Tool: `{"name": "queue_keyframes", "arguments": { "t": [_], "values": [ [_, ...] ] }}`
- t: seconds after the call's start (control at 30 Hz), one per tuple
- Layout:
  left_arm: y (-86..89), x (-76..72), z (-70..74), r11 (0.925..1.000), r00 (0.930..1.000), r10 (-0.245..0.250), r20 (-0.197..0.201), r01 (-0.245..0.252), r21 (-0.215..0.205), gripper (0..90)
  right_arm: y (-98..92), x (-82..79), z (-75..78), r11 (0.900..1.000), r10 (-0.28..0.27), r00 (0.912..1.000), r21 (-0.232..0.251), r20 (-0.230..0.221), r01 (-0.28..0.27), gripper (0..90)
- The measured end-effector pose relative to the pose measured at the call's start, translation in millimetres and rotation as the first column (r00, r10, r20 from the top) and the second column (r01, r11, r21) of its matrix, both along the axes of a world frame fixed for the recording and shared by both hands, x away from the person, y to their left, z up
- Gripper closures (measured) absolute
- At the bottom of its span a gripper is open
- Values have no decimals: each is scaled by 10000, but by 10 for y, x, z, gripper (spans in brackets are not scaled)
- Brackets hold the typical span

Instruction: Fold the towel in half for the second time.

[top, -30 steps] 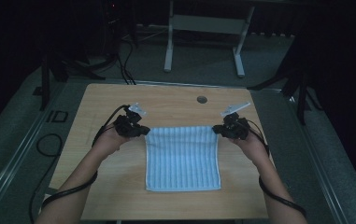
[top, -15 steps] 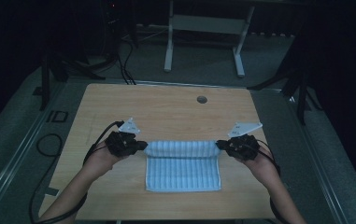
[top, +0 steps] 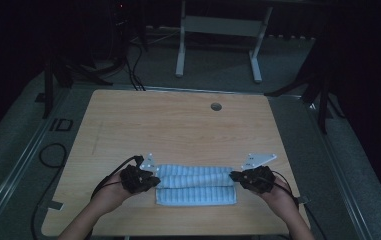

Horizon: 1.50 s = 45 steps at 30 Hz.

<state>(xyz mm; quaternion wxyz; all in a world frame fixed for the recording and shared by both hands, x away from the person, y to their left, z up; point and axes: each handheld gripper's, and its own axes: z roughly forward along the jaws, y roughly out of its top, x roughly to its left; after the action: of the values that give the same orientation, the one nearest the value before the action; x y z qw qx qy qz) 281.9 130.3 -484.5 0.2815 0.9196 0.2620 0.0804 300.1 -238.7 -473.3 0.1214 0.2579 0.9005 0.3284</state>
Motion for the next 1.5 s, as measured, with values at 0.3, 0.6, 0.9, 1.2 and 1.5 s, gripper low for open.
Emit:
{"name": "queue_keyframes", "arguments": {
  "t": [0.3,0.6,0.9,1.2,1.5],
  "values": [
    [-54,-126,-166,9996,9979,-267,-584,259,-143,870,-103,-214,-214,9998,-71,9991,198,-417,79,848],
    [-72,-165,-298,9994,9944,-337,-1001,330,-90,823,-199,-374,-406,9994,66,9946,343,-1039,-31,794],
    [-68,-75,9,9981,9974,-335,-635,301,-546,649,-264,-421,-102,9966,-24,9977,823,-678,80,683],
    [-284,66,-289,9985,9909,-470,-1260,431,-336,600,-17,-238,-277,9990,202,9944,425,-1033,-159,662],
    [-279,67,-461,9986,9895,-372,-1399,315,-429,495,8,-147,-593,10000,92,9885,21,-1511,-90,603]
  ]
}}
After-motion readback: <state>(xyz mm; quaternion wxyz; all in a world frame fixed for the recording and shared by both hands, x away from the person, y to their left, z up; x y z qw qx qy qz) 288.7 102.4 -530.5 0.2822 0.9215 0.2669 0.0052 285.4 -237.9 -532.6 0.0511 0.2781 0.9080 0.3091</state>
